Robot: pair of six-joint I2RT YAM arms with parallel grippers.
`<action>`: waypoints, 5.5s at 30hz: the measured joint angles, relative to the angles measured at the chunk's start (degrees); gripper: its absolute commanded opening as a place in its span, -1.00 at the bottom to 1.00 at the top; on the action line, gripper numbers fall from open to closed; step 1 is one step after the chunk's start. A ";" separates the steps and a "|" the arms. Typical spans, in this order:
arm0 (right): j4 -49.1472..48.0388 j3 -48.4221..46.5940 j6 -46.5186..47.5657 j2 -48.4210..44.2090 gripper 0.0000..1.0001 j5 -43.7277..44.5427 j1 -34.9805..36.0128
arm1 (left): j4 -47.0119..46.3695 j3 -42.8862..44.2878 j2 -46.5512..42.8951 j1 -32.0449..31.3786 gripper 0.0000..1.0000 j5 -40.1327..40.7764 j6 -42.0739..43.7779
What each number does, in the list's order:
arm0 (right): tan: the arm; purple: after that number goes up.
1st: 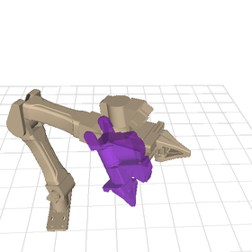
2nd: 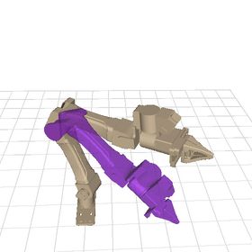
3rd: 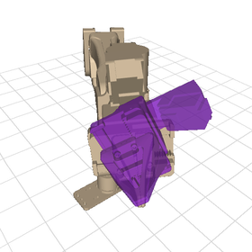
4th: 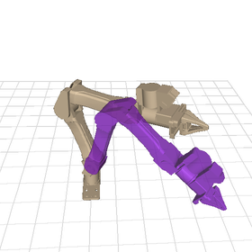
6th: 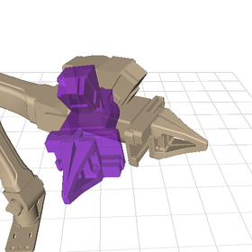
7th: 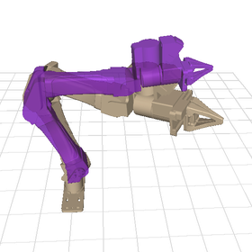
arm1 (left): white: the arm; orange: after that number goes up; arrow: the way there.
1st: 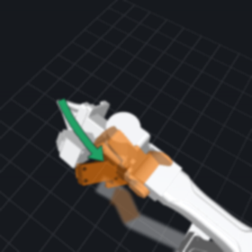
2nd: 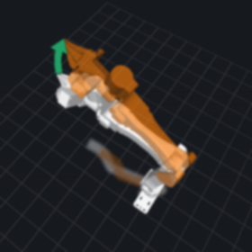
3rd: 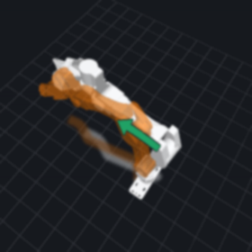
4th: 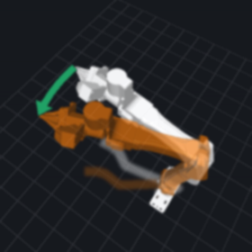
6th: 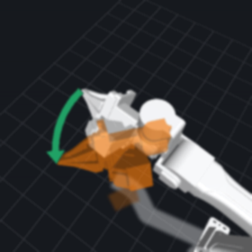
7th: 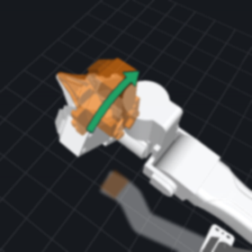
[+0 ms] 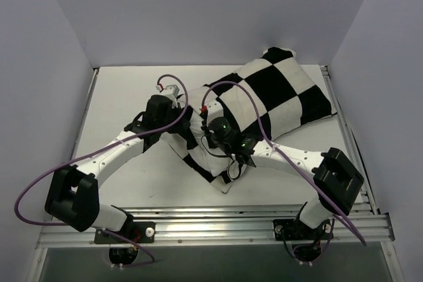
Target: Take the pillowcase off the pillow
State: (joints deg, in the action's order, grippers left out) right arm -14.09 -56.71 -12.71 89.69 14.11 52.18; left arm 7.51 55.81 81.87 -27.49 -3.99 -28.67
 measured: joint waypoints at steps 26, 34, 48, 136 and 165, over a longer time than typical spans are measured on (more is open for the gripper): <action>19.50 8.11 -4.63 -34.03 -1.00 -29.27 -16.52 | -14.36 -13.51 5.25 1.92 -0.63 4.57 -16.81; 18.10 9.01 -4.26 -28.22 -0.17 -34.64 -16.35 | -20.72 -13.29 2.49 1.92 0.69 5.49 -18.21; 26.36 -0.57 -1.79 -30.62 0.62 -24.48 -16.61 | 13.55 -12.81 -34.97 4.28 0.88 8.94 -15.26; 8.31 10.75 -18.64 -18.16 -0.75 -33.24 -38.03 | 33.86 -9.70 -48.17 -2.27 -0.95 -6.54 -21.73; 14.62 28.79 -15.45 -47.25 0.58 -28.65 -14.73 | 11.43 3.61 -21.00 -10.25 -0.95 2.01 -25.16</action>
State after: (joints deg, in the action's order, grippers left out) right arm 0.54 -27.92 -28.16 42.44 -14.55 37.45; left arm 18.94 59.42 60.86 -37.74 -1.98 -53.82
